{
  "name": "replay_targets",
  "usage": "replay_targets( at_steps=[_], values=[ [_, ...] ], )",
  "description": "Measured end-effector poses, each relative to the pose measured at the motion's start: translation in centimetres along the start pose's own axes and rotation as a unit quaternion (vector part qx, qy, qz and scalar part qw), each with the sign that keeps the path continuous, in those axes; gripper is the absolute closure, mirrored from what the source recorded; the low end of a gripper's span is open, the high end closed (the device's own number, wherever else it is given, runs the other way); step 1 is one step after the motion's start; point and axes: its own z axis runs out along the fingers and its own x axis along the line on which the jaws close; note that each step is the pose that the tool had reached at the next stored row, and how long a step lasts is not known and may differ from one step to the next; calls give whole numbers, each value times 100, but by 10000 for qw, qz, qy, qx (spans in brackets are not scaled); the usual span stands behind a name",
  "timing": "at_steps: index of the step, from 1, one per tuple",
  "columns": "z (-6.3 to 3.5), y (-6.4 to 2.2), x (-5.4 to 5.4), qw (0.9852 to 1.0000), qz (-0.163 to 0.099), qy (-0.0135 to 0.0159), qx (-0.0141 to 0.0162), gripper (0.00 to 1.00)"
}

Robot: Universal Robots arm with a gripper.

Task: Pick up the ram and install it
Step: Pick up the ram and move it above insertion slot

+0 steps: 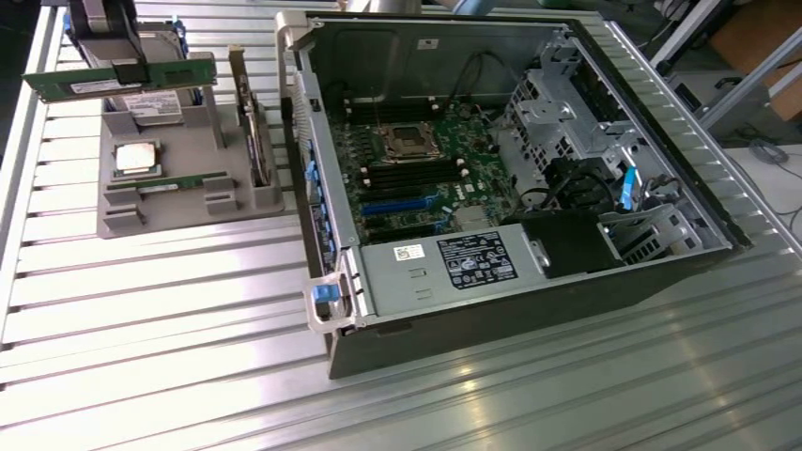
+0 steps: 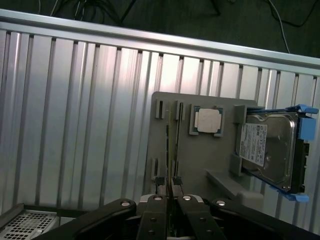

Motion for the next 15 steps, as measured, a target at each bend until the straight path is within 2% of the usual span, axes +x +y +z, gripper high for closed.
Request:
replay_targets(
  at_steps=[15],
  values=[
    [-9, -189, 23, 10000, 1, 19, -3, 86]
  ],
)
